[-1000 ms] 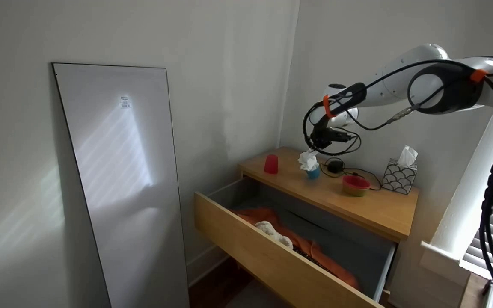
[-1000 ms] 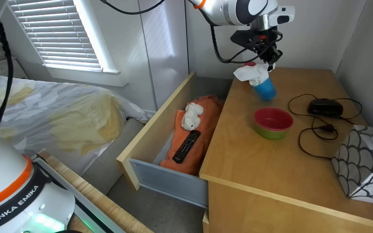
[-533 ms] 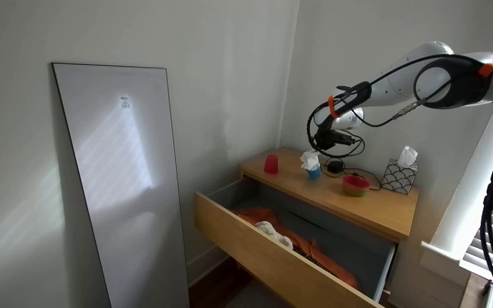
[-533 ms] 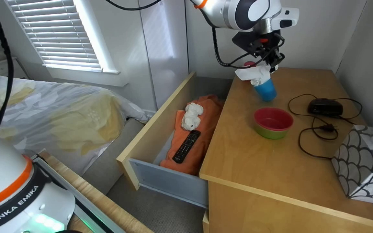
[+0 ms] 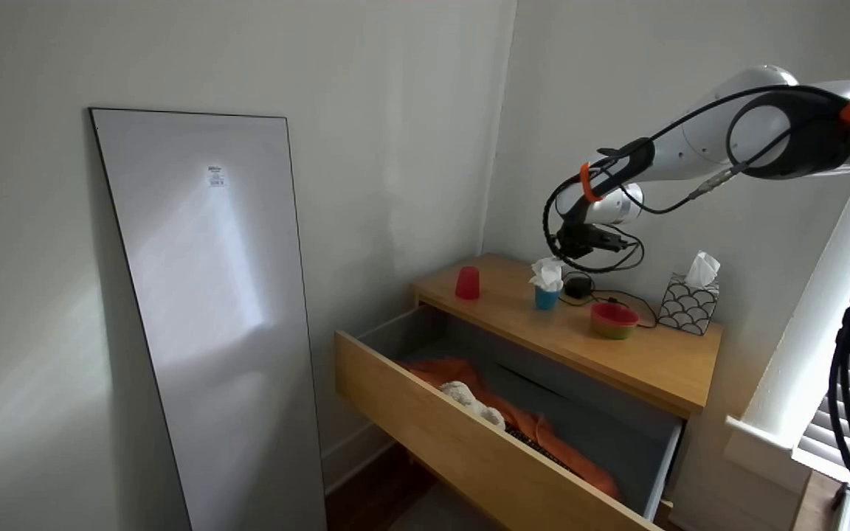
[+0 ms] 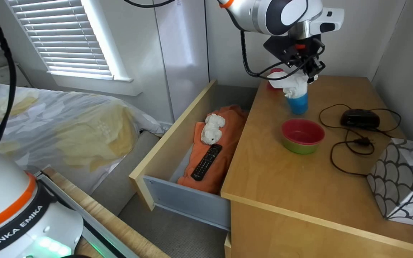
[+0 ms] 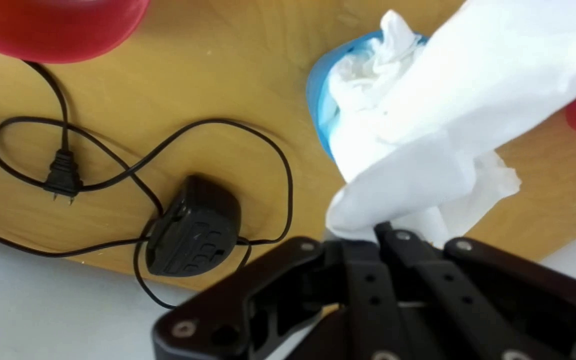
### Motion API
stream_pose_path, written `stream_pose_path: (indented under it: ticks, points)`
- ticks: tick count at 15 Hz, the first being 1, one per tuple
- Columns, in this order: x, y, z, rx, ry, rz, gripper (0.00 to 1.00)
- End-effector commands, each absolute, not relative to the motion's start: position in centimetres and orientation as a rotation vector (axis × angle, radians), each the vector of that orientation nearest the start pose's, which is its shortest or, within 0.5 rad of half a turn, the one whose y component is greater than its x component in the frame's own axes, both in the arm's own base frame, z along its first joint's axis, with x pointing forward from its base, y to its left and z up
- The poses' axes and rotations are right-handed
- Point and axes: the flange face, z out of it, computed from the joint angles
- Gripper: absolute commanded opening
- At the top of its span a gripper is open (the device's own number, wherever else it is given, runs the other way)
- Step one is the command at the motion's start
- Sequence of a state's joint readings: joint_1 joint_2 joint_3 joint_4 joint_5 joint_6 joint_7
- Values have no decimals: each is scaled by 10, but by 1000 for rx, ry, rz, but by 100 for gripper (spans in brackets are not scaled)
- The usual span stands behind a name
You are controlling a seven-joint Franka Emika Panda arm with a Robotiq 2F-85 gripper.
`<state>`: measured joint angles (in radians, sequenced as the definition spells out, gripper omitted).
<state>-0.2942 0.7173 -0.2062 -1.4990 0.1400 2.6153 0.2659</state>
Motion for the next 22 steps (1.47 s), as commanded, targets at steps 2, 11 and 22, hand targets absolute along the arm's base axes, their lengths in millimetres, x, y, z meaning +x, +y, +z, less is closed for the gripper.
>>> stream_pose_path:
  ticks: [2, 11, 22]
  points:
    - [660, -343, 295, -2864, 1213, -719, 1]
    - [665, -338, 283, -2841, 1179, -721, 1]
    - [661, -334, 253, -2850, 1121, -516, 1]
